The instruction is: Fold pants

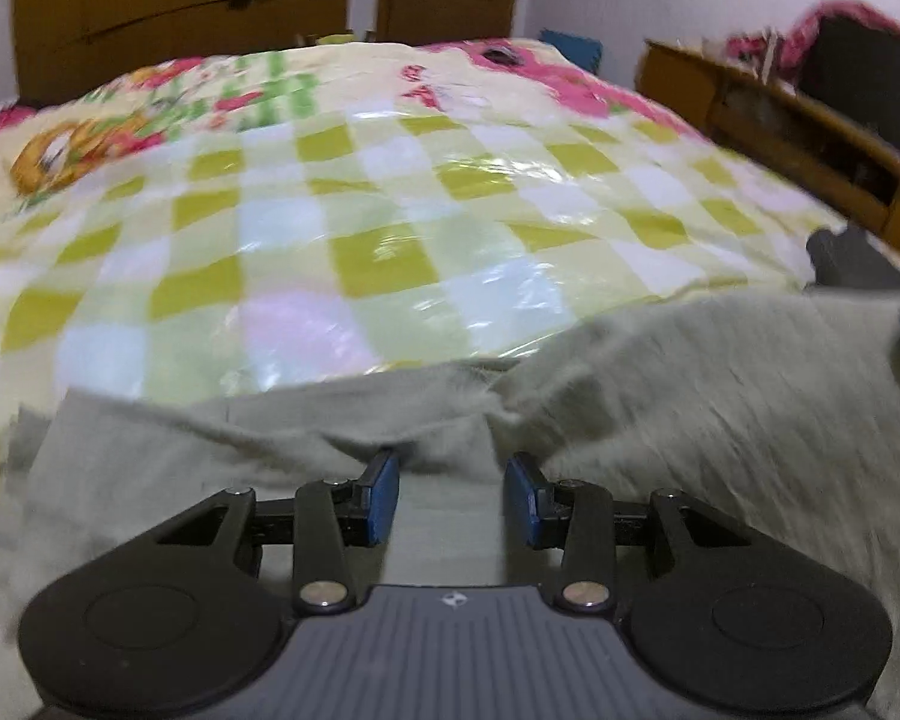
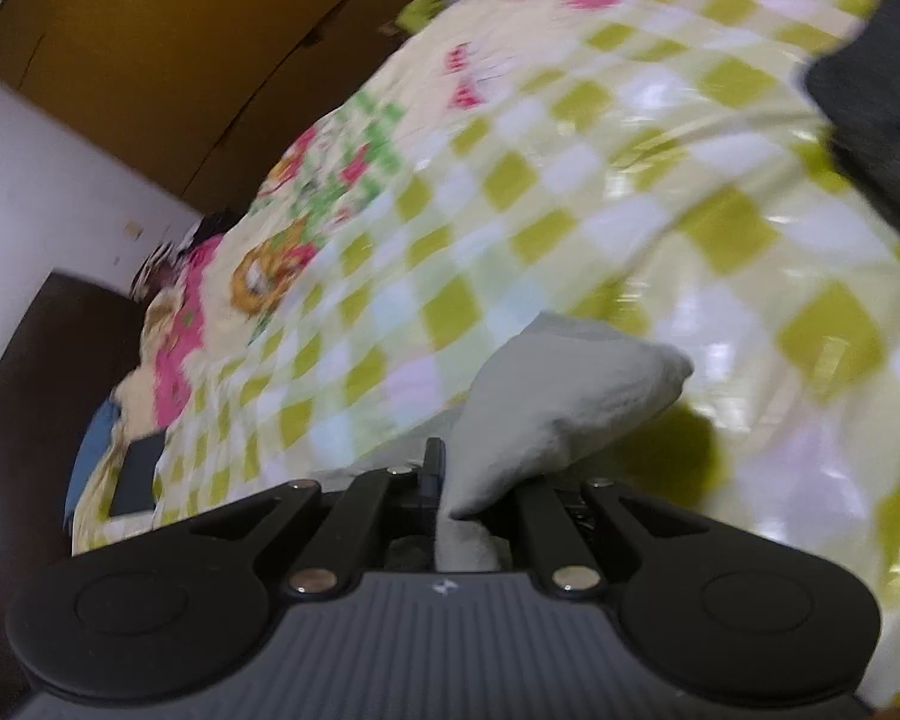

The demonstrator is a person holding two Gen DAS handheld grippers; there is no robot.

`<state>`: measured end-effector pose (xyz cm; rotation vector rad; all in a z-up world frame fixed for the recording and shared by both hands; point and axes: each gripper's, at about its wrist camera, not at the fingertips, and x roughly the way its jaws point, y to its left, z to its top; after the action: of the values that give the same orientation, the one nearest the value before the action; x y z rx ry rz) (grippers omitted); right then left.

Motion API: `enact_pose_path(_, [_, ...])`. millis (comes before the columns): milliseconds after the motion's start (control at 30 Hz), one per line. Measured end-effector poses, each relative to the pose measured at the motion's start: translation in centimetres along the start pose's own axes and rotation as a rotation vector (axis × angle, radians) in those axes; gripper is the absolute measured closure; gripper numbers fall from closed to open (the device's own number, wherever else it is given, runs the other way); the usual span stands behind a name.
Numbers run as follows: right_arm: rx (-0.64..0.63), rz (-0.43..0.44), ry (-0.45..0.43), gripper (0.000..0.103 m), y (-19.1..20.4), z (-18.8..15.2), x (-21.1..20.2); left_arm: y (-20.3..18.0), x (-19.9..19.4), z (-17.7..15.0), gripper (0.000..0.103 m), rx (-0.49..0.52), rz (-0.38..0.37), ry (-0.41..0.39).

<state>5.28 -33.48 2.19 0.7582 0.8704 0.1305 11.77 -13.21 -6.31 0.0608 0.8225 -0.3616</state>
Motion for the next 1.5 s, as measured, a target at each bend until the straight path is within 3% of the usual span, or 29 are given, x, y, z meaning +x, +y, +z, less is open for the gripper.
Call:
enact_pose_path(100, [0.072, 0.019, -0.014, 0.098, -2.7, 0.1, -0.2, -0.9, 0.7, 0.9, 0.051, 0.041, 0.033, 0.007])
enact_pose_path(200, [0.101, 0.037, -0.022, 0.098, -3.8, 0.1, -0.1, 0.4, -0.7, 0.8, 0.050, 0.031, 0.016, -0.013])
enact_pose_path(267, [0.106, 0.042, -0.027, 0.098, -4.1, 0.2, 0.0, 1.1, -1.9, -0.2, 0.050, 0.069, 0.068, -0.029])
enact_pose_path(333, [0.100, 0.044, -0.036, 0.098, -3.9, 0.4, -0.1, 2.2, -3.3, -2.1, 0.050, 0.090, 0.095, -0.028])
enact_pose_path(467, [0.069, 0.031, -0.038, 0.098, -2.4, 0.6, 0.2, 3.3, -5.6, -5.8, 0.049, 0.093, 0.064, -0.008])
enact_pose_path(633, [-0.015, -0.006, -0.031, 0.098, 1.1, 0.4, 0.7, 2.1, -8.6, -9.0, 0.047, 0.215, 0.072, -0.052])
enact_pose_path(833, [-0.225, -0.067, 0.015, 0.097, 8.0, -1.4, 3.2, 3.5, -9.8, -9.3, 0.047, 0.129, 0.008, -0.050])
enact_pose_path(1100, [-0.556, -0.193, 0.128, 0.097, 16.0, -7.0, 10.6, 6.8, -12.9, -10.9, 0.045, 0.008, -0.043, -0.010])
enact_pose_path(1200, [-0.651, -0.242, 0.162, 0.097, 17.2, -9.3, 13.1, 8.0, -13.8, -11.5, 0.045, -0.036, -0.069, -0.004])
enact_pose_path(1367, [-0.666, -0.277, 0.204, 0.097, 17.9, -11.5, 15.8, 8.6, -14.4, -12.1, 0.045, -0.057, -0.086, -0.011])
enact_pose_path(1500, [-0.870, -0.338, 0.189, 0.096, 19.7, -13.8, 16.7, 9.0, -14.0, -12.2, 0.045, -0.069, -0.105, -0.002])
